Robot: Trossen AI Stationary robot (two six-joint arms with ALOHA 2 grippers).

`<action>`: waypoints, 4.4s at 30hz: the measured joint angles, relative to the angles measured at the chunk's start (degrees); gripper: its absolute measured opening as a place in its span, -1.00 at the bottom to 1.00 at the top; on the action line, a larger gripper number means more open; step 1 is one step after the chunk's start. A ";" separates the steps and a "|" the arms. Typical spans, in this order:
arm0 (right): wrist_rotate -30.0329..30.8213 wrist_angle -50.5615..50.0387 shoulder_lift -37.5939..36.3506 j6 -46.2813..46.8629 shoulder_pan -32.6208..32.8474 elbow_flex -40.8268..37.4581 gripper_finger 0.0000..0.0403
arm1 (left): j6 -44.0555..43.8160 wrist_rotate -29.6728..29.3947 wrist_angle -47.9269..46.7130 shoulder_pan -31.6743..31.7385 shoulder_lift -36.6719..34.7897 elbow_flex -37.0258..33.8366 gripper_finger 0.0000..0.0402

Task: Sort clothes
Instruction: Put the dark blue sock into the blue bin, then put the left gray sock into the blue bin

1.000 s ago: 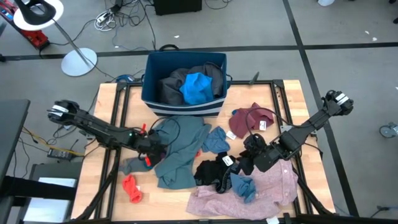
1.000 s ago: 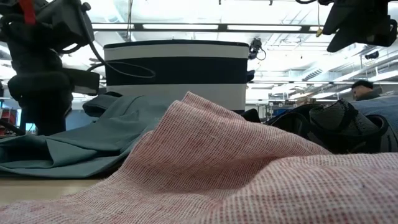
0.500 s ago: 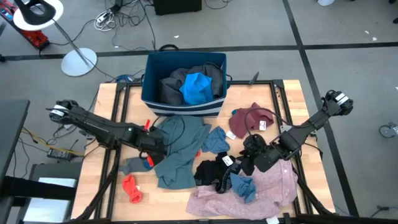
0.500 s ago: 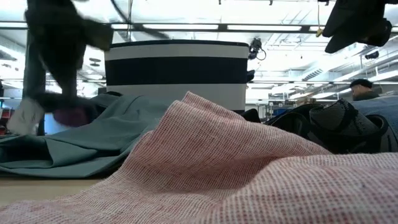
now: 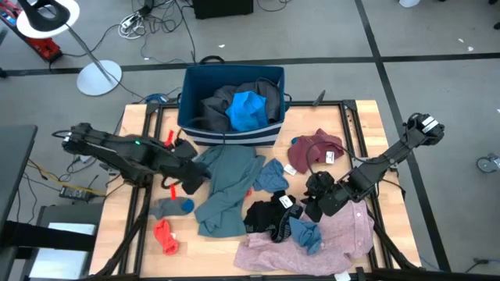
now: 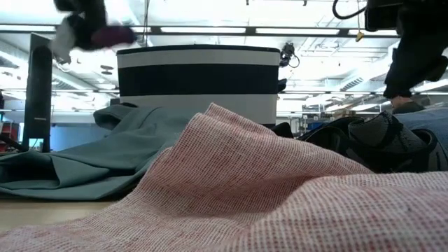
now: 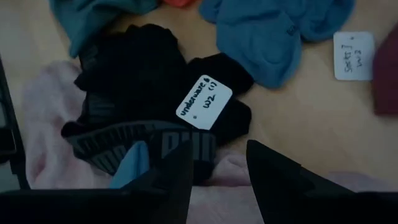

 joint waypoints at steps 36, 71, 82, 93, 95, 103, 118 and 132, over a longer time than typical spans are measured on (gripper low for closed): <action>-2.56 6.74 -15.28 -8.84 -9.23 -6.30 -0.44 | 47.12 8.60 18.78 52.08 10.95 23.78 -1.00; -2.49 8.90 -15.28 -10.96 -15.04 -6.30 -0.47 | 45.33 15.45 3.19 39.49 4.33 20.30 -0.35; -2.92 9.21 -15.28 -12.30 -15.04 -6.30 -0.47 | 14.00 2.05 8.54 15.32 -10.92 -2.86 -0.35; -5.01 12.07 -15.28 -13.46 -15.04 -6.30 -0.47 | -18.90 -1.33 12.26 -5.73 -11.92 -21.02 -0.35; -5.54 12.07 -15.28 -13.50 -15.04 -6.30 -0.47 | -24.41 -1.24 12.89 -8.60 -12.04 -23.78 -0.35; -6.01 12.50 -15.28 -14.00 -15.02 -6.30 -0.47 | -42.31 2.50 22.92 -16.45 -11.96 -36.15 -0.35; -6.54 13.90 -15.28 -13.98 -14.91 -6.30 -0.47 | -53.77 12.42 28.46 -19.54 -7.38 -46.84 -0.35; -6.56 14.16 -15.26 -13.93 -14.97 -6.30 -0.47 | -53.67 13.85 42.53 -19.58 -1.27 -51.08 -0.56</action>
